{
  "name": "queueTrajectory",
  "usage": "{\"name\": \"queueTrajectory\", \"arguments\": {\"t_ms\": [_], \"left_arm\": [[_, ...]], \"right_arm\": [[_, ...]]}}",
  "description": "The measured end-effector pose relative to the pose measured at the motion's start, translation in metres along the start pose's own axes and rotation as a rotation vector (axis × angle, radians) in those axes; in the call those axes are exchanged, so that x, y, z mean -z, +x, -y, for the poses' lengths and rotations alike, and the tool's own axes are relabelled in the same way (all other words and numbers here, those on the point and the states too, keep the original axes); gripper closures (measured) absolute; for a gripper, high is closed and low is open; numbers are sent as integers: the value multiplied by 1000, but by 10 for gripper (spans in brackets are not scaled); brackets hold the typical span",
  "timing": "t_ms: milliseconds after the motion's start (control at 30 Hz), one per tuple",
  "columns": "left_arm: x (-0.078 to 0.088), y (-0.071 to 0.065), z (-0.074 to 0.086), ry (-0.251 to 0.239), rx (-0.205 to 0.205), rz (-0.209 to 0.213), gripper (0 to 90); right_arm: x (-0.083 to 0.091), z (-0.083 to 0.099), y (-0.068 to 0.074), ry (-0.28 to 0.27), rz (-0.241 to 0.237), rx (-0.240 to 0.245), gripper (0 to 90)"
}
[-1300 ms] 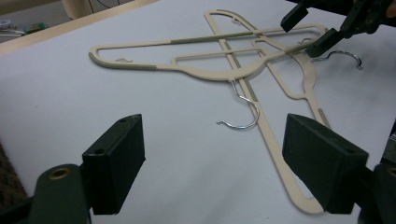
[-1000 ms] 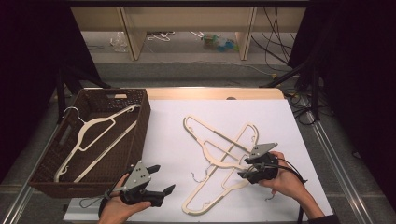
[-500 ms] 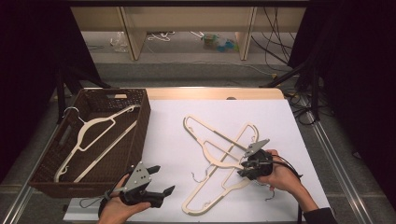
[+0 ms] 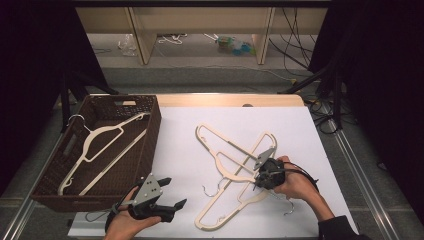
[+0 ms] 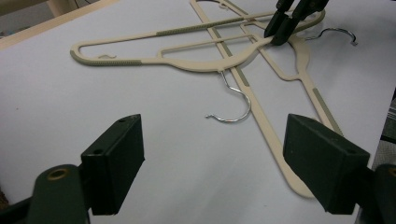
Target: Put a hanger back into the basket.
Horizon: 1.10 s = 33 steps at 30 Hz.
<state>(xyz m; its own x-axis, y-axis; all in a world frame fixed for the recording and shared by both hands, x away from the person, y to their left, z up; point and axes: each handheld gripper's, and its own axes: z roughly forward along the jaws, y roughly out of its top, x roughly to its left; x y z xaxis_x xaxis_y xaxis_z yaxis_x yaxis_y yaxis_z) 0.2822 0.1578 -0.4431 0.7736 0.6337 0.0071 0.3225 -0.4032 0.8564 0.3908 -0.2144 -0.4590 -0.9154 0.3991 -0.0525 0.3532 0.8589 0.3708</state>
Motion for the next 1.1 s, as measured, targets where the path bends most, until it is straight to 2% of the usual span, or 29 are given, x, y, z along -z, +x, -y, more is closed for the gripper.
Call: {"name": "queueTrajectory", "arguments": {"t_ms": [167,200,233,300,333,400,433,467,533,600,633,700,867,1067,1100], "left_arm": [[-2,0,0,-4,-5,-12,218],[-4,1,0,2,-22,-25,219],[-5,0,0,5,-20,-31,223],[-9,2,-2,18,-58,-50,231],[-13,2,-3,9,-57,-53,235],[-21,3,-5,5,-81,-58,245],[-24,5,-7,19,-113,-60,249],[-29,5,-8,10,-121,-58,263],[-39,7,-12,14,-177,-56,302],[-49,8,-16,2,-203,-39,349],[-53,9,-18,17,-239,-38,346],[-64,8,-22,30,-286,-49,345],[-88,7,-26,68,-423,-32,367],[-107,3,-30,99,-510,-36,385],[-110,2,-31,103,-528,-34,389]], "right_arm": [[12,-1,2,7,-8,11,804],[16,-2,3,6,-1,19,804],[23,-4,4,0,3,30,804],[31,-6,6,-14,2,31,804],[36,-7,7,-15,1,41,804],[44,-9,11,-10,6,55,803],[47,-11,12,-10,2,59,804],[50,-12,14,-9,2,65,803],[55,-14,17,-4,2,80,803],[59,-15,21,-4,-4,88,803],[61,-16,22,-2,-6,99,804],[64,-17,25,1,-10,104,804],[72,-18,29,-4,-12,114,804],[77,-19,32,-9,-3,122,804],[77,-20,31,4,-18,126,804]]}}
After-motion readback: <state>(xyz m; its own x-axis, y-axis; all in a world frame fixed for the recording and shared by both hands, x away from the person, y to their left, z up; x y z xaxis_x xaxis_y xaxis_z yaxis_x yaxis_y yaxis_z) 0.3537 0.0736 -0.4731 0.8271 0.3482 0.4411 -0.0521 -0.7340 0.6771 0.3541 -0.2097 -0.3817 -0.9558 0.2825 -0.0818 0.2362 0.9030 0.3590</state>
